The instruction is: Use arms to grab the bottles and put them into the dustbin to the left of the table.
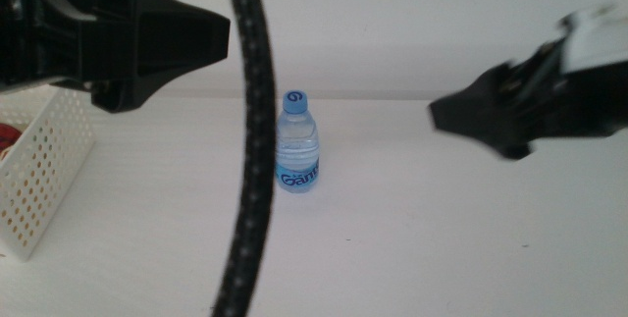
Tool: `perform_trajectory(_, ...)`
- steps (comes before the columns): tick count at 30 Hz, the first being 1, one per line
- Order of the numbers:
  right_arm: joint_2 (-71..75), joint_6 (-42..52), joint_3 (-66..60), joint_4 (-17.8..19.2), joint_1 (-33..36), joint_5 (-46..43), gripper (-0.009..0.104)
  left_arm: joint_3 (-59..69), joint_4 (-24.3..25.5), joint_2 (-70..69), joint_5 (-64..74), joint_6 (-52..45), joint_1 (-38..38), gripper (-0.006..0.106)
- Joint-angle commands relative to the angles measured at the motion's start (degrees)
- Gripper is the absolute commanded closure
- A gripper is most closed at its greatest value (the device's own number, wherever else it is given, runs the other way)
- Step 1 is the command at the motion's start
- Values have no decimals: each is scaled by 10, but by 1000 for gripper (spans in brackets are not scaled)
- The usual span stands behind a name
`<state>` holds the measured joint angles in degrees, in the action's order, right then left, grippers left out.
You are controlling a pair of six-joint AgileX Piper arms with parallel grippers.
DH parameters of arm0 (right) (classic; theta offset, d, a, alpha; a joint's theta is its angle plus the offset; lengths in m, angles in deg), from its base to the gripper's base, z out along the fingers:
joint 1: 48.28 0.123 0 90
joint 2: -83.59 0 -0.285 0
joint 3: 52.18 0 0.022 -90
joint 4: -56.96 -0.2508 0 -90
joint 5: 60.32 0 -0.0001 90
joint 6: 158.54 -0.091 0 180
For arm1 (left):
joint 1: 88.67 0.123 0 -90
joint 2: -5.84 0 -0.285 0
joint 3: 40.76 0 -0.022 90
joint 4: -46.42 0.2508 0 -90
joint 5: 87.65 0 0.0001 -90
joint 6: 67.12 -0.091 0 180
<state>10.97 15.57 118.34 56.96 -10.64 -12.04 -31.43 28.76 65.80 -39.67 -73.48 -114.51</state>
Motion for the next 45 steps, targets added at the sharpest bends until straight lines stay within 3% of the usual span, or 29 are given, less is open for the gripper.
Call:
perform_trajectory(1,22,5,16,8,1,14,18,2,-3,-2,-11,4,-5,7)
perform_trajectory(16,71,30,27,15,1,95,18,2,-3,-2,-11,4,-5,7)
perform_trajectory(29,73,30,27,21,1,93,18,2,6,-2,-23,4,-5,7)
perform_trajectory(32,73,30,27,21,1,93,18,22,43,-9,-36,4,-5,7)
perform_trajectory(38,73,30,27,21,1,93,18,165,61,-66,-167,54,-9,7)
perform_trajectory(45,73,30,27,21,1,93,18,298,149,-86,-361,137,-53,7)
